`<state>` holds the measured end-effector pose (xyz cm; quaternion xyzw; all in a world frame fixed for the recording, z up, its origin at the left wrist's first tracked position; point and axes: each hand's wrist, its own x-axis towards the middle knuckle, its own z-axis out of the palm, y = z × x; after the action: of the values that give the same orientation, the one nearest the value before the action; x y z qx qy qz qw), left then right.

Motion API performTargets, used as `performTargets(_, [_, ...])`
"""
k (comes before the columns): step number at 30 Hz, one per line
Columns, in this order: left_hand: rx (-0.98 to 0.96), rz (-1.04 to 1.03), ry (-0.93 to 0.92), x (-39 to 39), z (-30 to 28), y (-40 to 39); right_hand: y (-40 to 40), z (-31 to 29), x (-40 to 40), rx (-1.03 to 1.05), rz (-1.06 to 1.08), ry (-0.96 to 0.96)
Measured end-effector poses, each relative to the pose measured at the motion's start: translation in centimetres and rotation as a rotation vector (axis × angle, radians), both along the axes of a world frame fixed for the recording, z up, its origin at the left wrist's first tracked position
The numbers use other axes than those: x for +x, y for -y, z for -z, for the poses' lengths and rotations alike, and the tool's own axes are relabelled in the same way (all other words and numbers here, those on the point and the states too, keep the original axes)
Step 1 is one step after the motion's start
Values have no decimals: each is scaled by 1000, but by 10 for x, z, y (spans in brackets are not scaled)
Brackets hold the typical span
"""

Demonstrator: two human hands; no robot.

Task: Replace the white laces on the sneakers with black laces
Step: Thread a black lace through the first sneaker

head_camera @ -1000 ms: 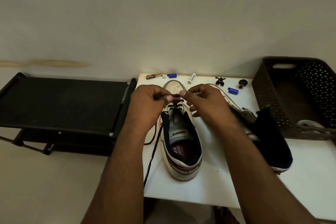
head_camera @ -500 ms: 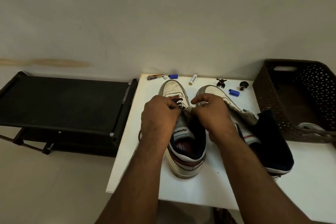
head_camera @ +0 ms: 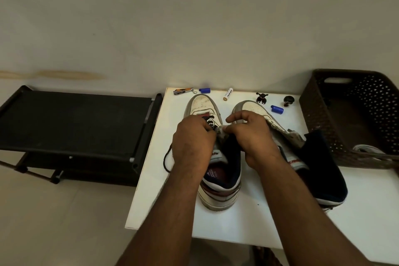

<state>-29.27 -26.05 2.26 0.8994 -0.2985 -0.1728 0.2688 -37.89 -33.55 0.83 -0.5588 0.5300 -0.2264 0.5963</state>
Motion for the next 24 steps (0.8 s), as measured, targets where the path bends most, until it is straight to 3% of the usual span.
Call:
performTargets(5, [-40, -49, -6, -9, 2, 2, -3, -4, -1, 15, 4, -3])
performTargets(10, [-21, -45, -47, -4, 8, 4, 3, -9, -6, 209, 0, 67])
performTargets(19, [68, -81, 99, 0, 10, 5, 0, 4, -2, 0, -222, -74])
performTargets(24, [73, -42, 27, -1, 6, 4, -1, 12, 5, -91, -93, -85])
